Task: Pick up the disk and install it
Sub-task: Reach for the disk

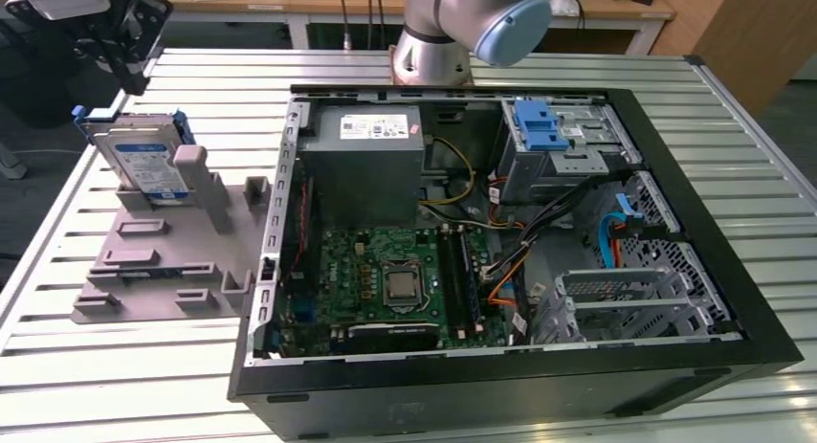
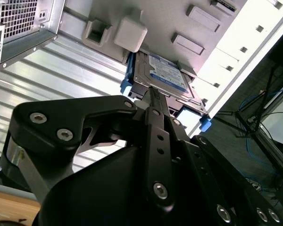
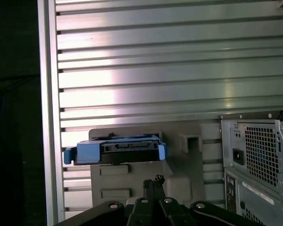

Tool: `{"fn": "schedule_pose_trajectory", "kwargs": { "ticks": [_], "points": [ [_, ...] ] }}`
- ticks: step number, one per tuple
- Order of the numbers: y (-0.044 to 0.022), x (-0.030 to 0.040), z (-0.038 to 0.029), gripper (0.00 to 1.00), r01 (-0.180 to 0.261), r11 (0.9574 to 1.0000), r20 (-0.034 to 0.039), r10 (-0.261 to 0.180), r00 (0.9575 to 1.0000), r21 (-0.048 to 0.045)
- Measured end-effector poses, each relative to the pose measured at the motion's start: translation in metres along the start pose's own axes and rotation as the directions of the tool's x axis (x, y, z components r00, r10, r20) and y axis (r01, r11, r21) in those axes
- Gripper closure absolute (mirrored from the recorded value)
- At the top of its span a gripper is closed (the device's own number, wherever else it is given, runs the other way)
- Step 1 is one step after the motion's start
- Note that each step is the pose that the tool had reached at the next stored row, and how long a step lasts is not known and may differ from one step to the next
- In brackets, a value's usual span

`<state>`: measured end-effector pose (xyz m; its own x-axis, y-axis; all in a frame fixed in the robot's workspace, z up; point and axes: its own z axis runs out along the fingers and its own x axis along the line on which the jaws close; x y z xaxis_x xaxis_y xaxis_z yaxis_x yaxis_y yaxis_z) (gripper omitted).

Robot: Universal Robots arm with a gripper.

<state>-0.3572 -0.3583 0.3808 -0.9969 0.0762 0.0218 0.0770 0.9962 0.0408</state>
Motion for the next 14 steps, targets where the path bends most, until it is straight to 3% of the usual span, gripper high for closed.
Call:
{"fn": "schedule_pose_trajectory", "kwargs": {
  "ticks": [14],
  "points": [
    [0.0038, 0.0168, 0.002, 0.89, 0.0, 1.0, 0.0001, 0.0, 1.0, -0.0001]
  ]
}}
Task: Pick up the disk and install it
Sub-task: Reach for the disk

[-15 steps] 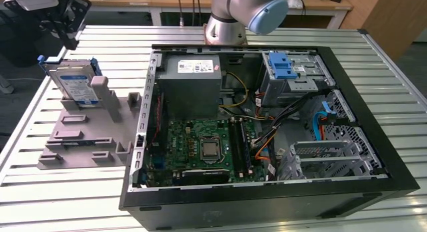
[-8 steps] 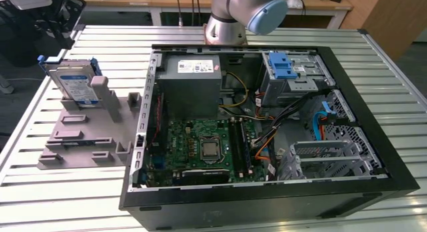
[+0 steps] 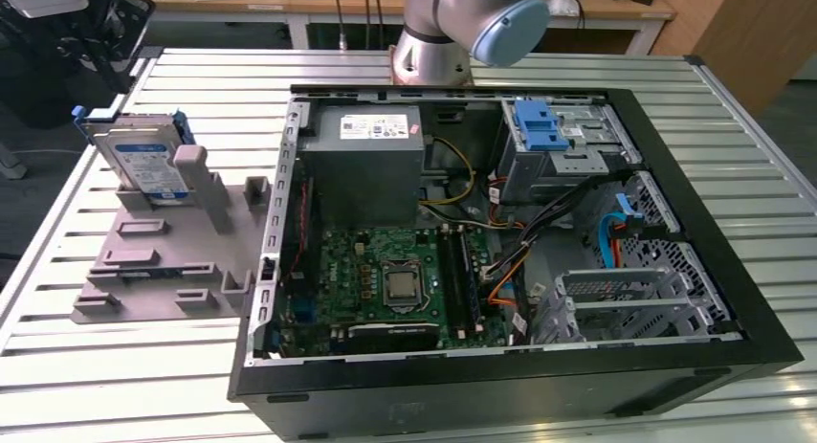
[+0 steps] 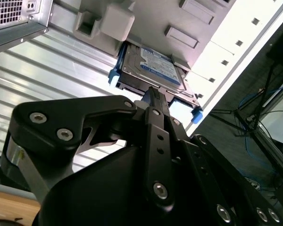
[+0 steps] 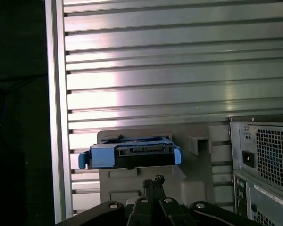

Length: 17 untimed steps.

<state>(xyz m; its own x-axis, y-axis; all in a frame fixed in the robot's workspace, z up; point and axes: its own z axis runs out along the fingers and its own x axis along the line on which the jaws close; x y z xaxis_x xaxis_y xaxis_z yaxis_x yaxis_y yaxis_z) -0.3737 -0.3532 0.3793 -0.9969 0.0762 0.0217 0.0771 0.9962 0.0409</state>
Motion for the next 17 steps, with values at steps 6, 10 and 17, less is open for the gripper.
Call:
{"fn": "schedule_pose_trajectory", "kwargs": {
  "ticks": [6, 10, 17],
  "points": [
    [0.0027, 0.0055, 0.0005, 0.89, 0.0, 1.0, 0.0, 0.0, 1.0, 0.0],
    [0.0047, 0.016, 0.0013, 0.89, 0.0, 1.0, 0.0, 0.0, 1.0, 0.0],
    [0.0073, 0.0364, 0.0027, 0.89, 0.0, 1.0, -0.0001, 0.0, 1.0, 0.0]
  ]
}}
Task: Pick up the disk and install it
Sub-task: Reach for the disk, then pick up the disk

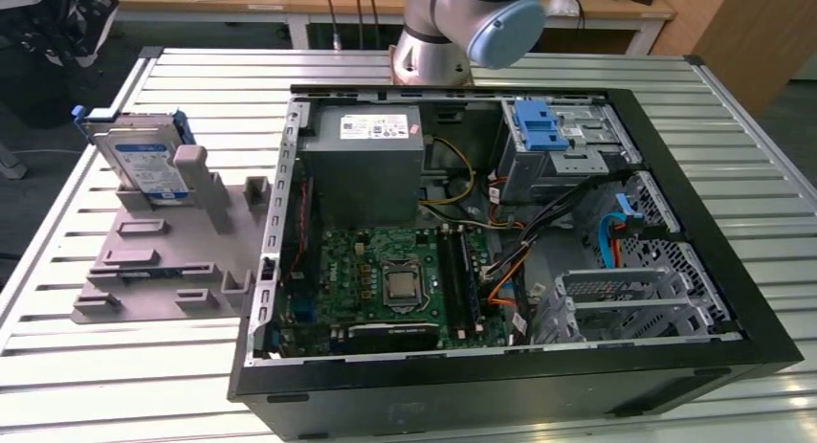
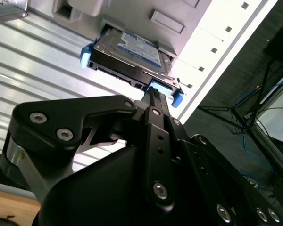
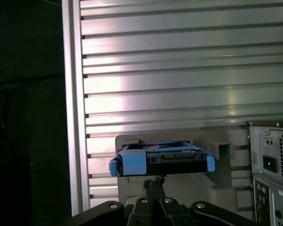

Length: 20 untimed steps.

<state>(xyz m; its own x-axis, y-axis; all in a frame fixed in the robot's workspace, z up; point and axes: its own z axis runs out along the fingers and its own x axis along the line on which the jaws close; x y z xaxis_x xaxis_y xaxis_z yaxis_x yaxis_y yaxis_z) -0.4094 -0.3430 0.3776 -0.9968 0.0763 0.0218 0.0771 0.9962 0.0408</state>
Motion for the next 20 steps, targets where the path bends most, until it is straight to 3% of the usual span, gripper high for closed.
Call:
{"fn": "schedule_pose_trajectory", "kwargs": {
  "ticks": [14, 20],
  "points": [
    [0.0, 0.0014, 0.0004, 0.89, 0.003, 1.0, -0.0001, -0.003, 1.0, 0.0001],
    [0.0, 0.0014, 0.0004, 0.89, 0.024, 0.9997, -0.0009, -0.024, 0.9997, 0.0005]
  ]
}}
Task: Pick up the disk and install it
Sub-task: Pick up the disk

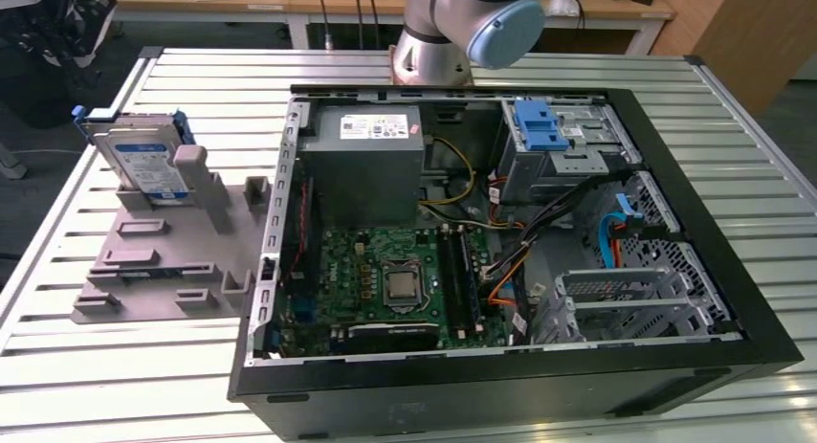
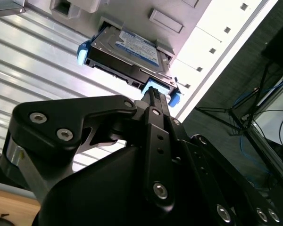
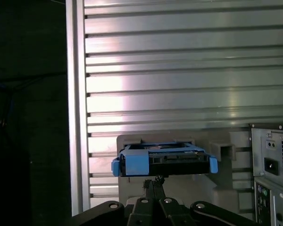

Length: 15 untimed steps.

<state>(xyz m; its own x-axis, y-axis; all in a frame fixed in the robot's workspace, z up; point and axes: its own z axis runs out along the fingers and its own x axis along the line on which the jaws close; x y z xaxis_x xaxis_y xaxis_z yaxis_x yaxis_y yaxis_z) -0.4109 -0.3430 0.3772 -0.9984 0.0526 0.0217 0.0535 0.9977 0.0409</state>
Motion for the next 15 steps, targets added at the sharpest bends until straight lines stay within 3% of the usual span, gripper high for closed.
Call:
{"fn": "schedule_pose_trajectory", "kwargs": {
  "ticks": [8, 15],
  "points": [
    [0.0, 0.0, 0.0, 0.89, 0.041, 0.9992, -0.0017, -0.041, 0.9992, 0.0008],
    [0.0, 0.0, 0.0, 0.89, 0.101, 0.9949, -0.0043, -0.101, 0.9949, 0.002]
  ]
}}
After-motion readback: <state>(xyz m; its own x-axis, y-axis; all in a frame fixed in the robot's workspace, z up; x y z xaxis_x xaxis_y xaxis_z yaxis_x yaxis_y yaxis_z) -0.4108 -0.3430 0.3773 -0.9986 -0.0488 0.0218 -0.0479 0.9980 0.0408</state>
